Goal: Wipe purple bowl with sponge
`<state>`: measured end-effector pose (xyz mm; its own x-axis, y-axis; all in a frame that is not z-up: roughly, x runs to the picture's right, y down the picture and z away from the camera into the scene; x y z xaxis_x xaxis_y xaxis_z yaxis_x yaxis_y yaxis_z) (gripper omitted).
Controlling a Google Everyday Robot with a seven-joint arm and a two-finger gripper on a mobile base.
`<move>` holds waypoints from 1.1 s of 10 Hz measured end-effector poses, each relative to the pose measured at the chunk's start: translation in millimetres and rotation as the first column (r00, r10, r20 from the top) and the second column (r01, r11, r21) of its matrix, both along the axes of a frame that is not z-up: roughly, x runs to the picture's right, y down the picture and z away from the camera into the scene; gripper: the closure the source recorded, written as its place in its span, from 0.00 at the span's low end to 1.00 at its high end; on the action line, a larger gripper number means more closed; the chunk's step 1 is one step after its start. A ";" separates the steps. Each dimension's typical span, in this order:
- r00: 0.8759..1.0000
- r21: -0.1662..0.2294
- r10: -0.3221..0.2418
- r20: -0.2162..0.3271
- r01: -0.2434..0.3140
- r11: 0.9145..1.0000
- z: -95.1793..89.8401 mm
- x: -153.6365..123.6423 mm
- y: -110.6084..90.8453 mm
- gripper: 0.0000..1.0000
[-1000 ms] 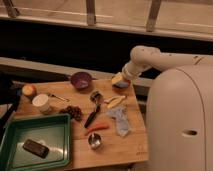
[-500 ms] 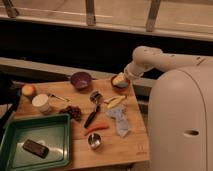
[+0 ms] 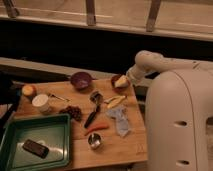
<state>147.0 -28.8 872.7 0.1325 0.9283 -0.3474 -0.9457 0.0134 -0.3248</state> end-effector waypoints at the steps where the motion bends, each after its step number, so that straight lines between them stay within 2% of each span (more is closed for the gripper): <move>1: 1.000 -0.001 0.011 0.009 -0.011 1.000 4.0 1.9 -2.7 0.20; 4: 1.000 -0.006 0.005 0.029 -0.005 1.000 22.1 2.8 -8.4 0.20; 7: 0.995 0.002 -0.067 0.075 0.067 0.998 44.3 -9.7 -13.8 0.20; 9: 0.990 0.009 -0.104 0.098 0.103 0.995 52.7 -19.2 -12.7 0.20; 11: 0.988 0.010 -0.107 0.112 0.106 0.994 54.4 -20.4 -12.1 0.20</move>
